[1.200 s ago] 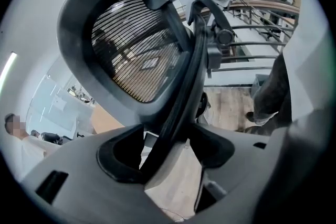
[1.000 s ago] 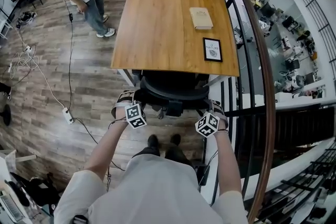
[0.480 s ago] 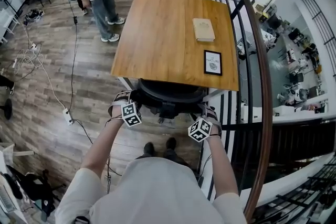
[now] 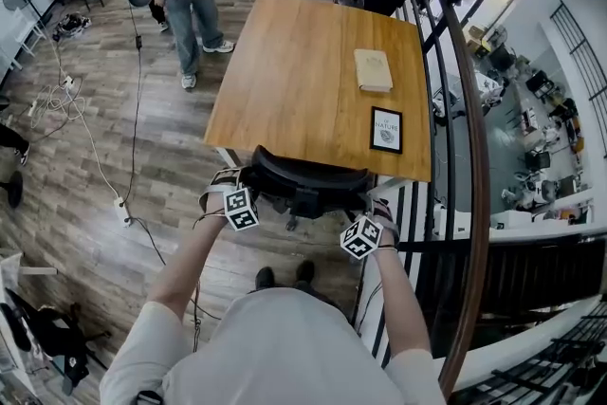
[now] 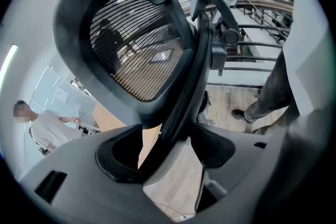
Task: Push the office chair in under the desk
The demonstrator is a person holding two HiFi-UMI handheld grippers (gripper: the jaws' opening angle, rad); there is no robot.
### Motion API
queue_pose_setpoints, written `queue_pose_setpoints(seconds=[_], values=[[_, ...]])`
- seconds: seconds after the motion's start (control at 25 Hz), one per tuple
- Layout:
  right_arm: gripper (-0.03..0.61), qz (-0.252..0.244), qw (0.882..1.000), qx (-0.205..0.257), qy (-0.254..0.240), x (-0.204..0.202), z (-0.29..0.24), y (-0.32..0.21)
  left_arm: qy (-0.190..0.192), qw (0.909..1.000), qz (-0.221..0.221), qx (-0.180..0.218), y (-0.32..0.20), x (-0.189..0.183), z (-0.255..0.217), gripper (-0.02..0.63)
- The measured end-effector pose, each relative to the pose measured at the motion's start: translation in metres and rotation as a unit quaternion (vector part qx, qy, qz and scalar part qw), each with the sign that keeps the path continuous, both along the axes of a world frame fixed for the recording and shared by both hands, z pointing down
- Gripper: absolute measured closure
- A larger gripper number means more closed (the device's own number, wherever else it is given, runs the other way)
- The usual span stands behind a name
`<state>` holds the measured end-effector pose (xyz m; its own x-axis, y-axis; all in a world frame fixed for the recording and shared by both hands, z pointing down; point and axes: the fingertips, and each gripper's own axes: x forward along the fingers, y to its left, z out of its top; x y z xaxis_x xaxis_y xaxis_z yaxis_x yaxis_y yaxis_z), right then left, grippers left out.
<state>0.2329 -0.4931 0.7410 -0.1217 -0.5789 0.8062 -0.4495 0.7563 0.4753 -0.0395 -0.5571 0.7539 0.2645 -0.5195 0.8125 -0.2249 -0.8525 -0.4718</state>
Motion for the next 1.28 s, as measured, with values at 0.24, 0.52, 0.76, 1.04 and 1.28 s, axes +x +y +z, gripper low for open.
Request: queue_pose_setpoints(seconds=[0.24,0.52,0.76,1.04,1.28], values=[[0.347,0.003,1.000,-0.017,-0.002,0.002,-0.002,0.000,0.013,0.9998,-0.009,-0.008,0.004,0.003,-0.006,0.337],[0.347,0.022,0.999,-0.015,-0.022,-0.004,-0.018,0.005,0.042,0.9990,-0.016,-0.003,0.012,0.003,-0.027,0.337],[0.347,0.056,0.994,-0.001,-0.092,-0.006,-0.061,0.008,0.088,0.9958,-0.022,0.004,0.018,0.013,-0.061,0.337],[0.347,0.089,0.984,0.038,-0.148,-0.005,-0.121,0.007,0.168,0.9843,-0.051,0.014,0.021,0.019,-0.111,0.340],[0.347,0.119,0.958,0.066,-0.252,-0.017,-0.161,0.017,0.270,0.9571,-0.087,0.060,0.031,0.025,-0.168,0.377]])
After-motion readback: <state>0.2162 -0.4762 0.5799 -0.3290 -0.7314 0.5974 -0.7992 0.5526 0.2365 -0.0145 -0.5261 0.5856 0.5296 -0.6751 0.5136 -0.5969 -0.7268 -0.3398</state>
